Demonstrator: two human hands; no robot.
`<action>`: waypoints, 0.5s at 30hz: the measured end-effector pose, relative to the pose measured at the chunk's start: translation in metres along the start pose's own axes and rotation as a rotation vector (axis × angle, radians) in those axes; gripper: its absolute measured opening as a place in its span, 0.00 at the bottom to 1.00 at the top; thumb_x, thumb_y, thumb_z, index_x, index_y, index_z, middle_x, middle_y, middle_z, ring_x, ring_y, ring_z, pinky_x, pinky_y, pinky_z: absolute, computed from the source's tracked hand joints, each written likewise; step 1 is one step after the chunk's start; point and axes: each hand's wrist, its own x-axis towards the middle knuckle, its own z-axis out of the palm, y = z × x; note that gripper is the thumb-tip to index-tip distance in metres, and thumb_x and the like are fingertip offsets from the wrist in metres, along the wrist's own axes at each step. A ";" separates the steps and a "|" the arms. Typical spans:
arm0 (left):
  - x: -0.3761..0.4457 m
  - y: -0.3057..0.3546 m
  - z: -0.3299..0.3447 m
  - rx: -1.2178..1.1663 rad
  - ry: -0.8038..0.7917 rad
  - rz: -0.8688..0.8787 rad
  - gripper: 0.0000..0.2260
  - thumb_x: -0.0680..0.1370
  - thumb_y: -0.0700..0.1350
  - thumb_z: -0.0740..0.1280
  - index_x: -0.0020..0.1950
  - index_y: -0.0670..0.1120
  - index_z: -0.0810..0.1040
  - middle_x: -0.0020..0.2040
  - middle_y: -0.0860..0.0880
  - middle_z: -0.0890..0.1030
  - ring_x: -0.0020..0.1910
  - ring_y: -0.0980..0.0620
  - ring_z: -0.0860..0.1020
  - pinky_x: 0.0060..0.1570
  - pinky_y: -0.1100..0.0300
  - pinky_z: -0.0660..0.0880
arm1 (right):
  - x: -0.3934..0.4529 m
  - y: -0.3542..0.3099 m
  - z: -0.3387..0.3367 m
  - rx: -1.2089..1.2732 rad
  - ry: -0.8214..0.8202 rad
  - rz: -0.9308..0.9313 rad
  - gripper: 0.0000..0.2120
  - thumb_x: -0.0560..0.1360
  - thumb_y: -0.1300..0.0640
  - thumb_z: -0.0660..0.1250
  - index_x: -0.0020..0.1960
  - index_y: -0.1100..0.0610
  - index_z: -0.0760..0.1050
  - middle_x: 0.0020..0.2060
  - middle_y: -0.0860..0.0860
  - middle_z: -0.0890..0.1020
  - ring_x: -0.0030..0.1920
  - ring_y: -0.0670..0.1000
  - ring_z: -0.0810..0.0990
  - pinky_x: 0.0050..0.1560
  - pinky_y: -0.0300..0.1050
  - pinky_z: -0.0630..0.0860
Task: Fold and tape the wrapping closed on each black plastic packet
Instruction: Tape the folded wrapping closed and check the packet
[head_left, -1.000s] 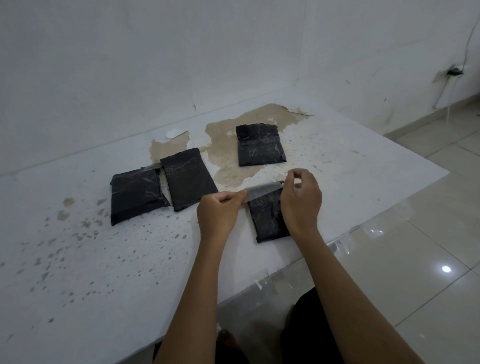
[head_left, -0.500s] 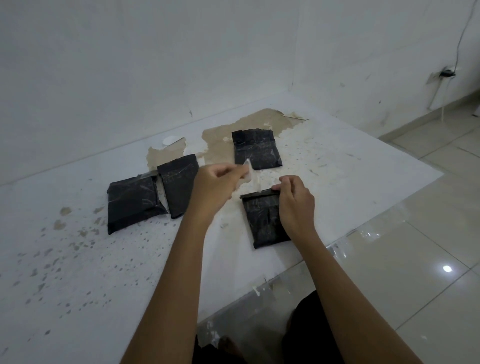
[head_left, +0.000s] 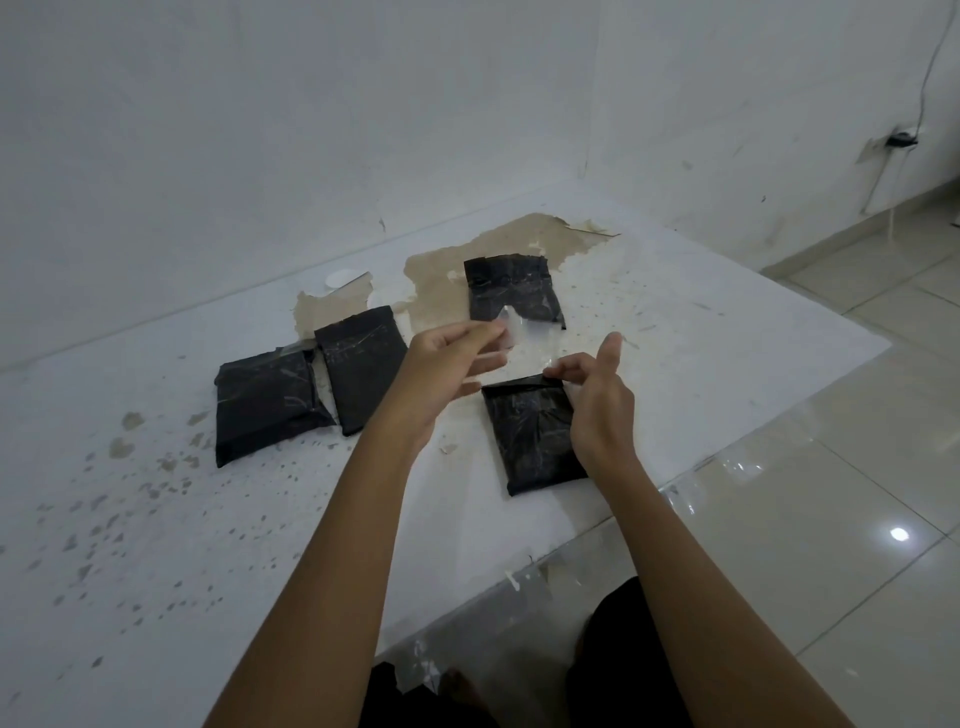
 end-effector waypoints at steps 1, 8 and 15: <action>0.000 -0.003 0.000 -0.005 -0.002 -0.013 0.10 0.79 0.55 0.71 0.53 0.50 0.86 0.52 0.54 0.87 0.53 0.56 0.86 0.57 0.53 0.77 | 0.000 0.000 0.000 -0.030 -0.005 -0.010 0.37 0.84 0.38 0.40 0.41 0.55 0.82 0.41 0.49 0.84 0.46 0.45 0.80 0.48 0.39 0.70; 0.002 -0.009 0.008 -0.054 -0.009 -0.033 0.10 0.79 0.54 0.71 0.54 0.49 0.86 0.52 0.53 0.87 0.51 0.53 0.87 0.56 0.53 0.78 | -0.001 -0.002 -0.001 -0.062 -0.024 -0.054 0.34 0.83 0.37 0.45 0.41 0.56 0.82 0.41 0.52 0.84 0.42 0.43 0.78 0.42 0.36 0.66; 0.005 0.018 0.016 -0.104 -0.094 0.078 0.09 0.81 0.52 0.70 0.53 0.48 0.85 0.51 0.49 0.88 0.54 0.50 0.86 0.59 0.52 0.79 | 0.004 0.004 -0.001 -0.111 0.002 -0.059 0.18 0.85 0.51 0.51 0.47 0.53 0.78 0.43 0.45 0.84 0.49 0.47 0.79 0.47 0.35 0.70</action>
